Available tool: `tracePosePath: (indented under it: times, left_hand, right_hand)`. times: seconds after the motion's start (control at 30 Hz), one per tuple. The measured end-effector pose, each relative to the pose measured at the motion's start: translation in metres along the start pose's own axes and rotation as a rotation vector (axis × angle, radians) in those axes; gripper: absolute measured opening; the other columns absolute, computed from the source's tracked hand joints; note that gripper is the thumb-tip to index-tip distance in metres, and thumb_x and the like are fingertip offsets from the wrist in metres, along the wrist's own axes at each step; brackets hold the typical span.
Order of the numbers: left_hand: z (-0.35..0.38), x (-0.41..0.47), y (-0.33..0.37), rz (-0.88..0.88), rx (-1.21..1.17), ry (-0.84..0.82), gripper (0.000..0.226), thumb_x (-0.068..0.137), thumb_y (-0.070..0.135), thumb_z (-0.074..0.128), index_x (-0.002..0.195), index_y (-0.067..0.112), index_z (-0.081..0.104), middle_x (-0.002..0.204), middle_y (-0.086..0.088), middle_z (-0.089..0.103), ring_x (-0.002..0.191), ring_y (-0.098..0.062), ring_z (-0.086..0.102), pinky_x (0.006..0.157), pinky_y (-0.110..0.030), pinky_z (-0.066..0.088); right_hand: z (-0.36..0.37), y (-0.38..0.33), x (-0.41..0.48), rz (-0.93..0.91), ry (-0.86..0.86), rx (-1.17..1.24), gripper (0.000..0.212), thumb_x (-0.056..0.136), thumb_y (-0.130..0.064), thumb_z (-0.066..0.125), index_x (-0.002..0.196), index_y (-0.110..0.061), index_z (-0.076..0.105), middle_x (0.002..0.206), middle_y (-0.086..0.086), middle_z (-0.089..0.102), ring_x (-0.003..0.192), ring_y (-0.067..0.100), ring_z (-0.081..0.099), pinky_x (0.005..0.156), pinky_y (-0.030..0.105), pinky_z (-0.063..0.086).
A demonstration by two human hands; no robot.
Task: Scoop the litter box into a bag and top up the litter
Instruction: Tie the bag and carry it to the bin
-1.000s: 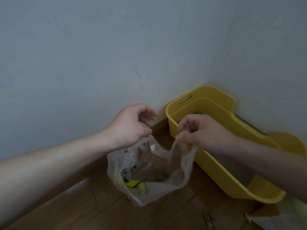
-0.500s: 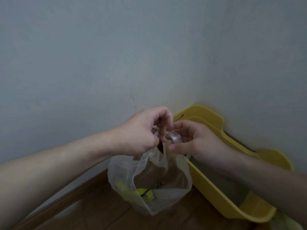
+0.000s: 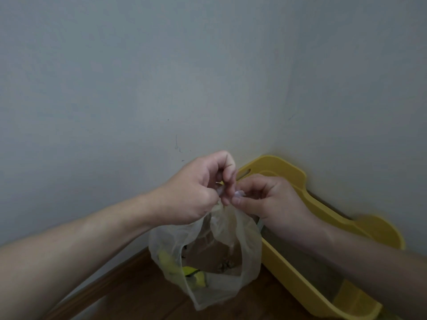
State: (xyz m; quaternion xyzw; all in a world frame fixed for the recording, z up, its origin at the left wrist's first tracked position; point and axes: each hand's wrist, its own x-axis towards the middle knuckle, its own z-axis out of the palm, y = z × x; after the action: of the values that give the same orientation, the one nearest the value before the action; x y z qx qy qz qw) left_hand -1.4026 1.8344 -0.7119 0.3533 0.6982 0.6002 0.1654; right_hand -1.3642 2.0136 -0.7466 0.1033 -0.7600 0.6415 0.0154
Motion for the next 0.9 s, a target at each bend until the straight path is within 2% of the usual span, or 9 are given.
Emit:
tracePosePath:
  times: [0.1, 0.23, 0.3, 0.4, 0.53, 0.67, 0.77, 0.83, 0.9]
  left_hand:
    - [0.001, 0.000, -0.003, 0.001, -0.046, -0.001, 0.049, 0.062, -0.021, 0.036, 0.075, 0.024, 0.047, 0.077, -0.007, 0.053, 0.069, -0.017, 0.054, 0.064, -0.031, 0.045]
    - [0.001, -0.002, -0.010, -0.010, -0.073, 0.003, 0.053, 0.065, -0.024, 0.039, 0.075, 0.027, 0.050, 0.077, -0.004, 0.055, 0.071, -0.020, 0.056, 0.065, -0.032, 0.046]
    - [0.001, -0.003, -0.011, 0.004, -0.086, 0.004, 0.050, 0.068, -0.022, 0.044, 0.077, 0.027, 0.052, 0.079, -0.002, 0.055, 0.076, -0.019, 0.057, 0.067, -0.029, 0.049]
    - [0.001, -0.005, -0.014, 0.009, -0.125, 0.016, 0.049, 0.075, -0.022, 0.047, 0.080, 0.026, 0.055, 0.086, -0.003, 0.056, 0.084, -0.018, 0.060, 0.072, -0.029, 0.051]
    - [0.001, -0.008, -0.022, -0.010, -0.028, 0.173, 0.040, 0.074, -0.002, 0.068, 0.079, 0.037, 0.060, 0.097, -0.005, 0.060, 0.089, -0.023, 0.059, 0.075, -0.051, 0.052]
    - [-0.004, -0.014, -0.030, -0.134, -0.110, 0.149, 0.031, 0.067, 0.018, 0.082, 0.079, 0.033, 0.058, 0.106, -0.005, 0.068, 0.096, -0.024, 0.066, 0.083, -0.038, 0.055]
    - [-0.002, -0.021, -0.038, -0.237, 0.010, 0.045, 0.043, 0.064, 0.030, 0.084, 0.094, 0.019, 0.056, 0.101, -0.010, 0.064, 0.096, -0.026, 0.061, 0.085, -0.048, 0.051]
    - [0.001, -0.024, -0.041, -0.249, 0.077, -0.033, 0.059, 0.065, 0.032, 0.086, 0.113, 0.014, 0.056, 0.119, -0.007, 0.064, 0.113, -0.022, 0.060, 0.099, -0.052, 0.048]
    - [0.004, -0.026, -0.042, -0.213, 0.113, -0.106, 0.069, 0.069, 0.029, 0.085, 0.129, 0.020, 0.053, 0.135, 0.005, 0.057, 0.127, -0.014, 0.053, 0.108, -0.042, 0.042]
  right_hand:
    - [-0.003, 0.002, 0.002, 0.013, -0.063, 0.038, 0.007, 0.083, 0.002, 0.071, 0.089, 0.006, 0.071, 0.106, 0.005, 0.072, 0.096, 0.016, 0.069, 0.084, 0.033, 0.057]
    - [-0.003, 0.003, 0.002, 0.084, -0.182, 0.118, 0.002, 0.087, 0.010, 0.061, 0.087, 0.008, 0.062, 0.072, -0.006, 0.071, 0.068, -0.001, 0.062, 0.064, 0.014, 0.047]
    - [-0.001, 0.005, 0.002, 0.096, -0.187, 0.131, 0.005, 0.088, 0.009, 0.062, 0.088, 0.004, 0.063, 0.068, -0.009, 0.068, 0.065, -0.002, 0.060, 0.061, 0.012, 0.045]
    - [0.000, 0.007, 0.002, 0.104, -0.144, 0.163, 0.011, 0.086, 0.009, 0.065, 0.092, 0.017, 0.061, 0.068, -0.007, 0.067, 0.064, -0.002, 0.061, 0.060, 0.011, 0.046]
    - [-0.003, 0.007, 0.000, 0.111, -0.068, 0.151, 0.003, 0.083, 0.005, 0.068, 0.087, 0.006, 0.067, 0.073, 0.002, 0.068, 0.071, 0.011, 0.062, 0.064, 0.020, 0.049]
    - [-0.006, 0.005, 0.000, 0.127, -0.021, 0.181, 0.009, 0.083, 0.004, 0.067, 0.081, -0.004, 0.068, 0.071, 0.001, 0.069, 0.067, 0.009, 0.062, 0.060, 0.020, 0.050]
    - [-0.006, 0.002, 0.003, 0.113, 0.022, 0.221, 0.009, 0.082, 0.002, 0.068, 0.080, -0.007, 0.068, 0.075, 0.005, 0.071, 0.071, 0.012, 0.064, 0.062, 0.020, 0.052]
    - [-0.005, 0.001, 0.004, 0.116, 0.056, 0.241, 0.007, 0.083, 0.002, 0.067, 0.081, -0.005, 0.067, 0.074, 0.006, 0.070, 0.070, 0.013, 0.064, 0.063, 0.022, 0.054]
    - [-0.005, -0.002, 0.005, 0.130, 0.068, 0.251, 0.004, 0.084, -0.001, 0.067, 0.084, -0.004, 0.066, 0.076, 0.009, 0.070, 0.069, 0.017, 0.064, 0.063, 0.028, 0.054]
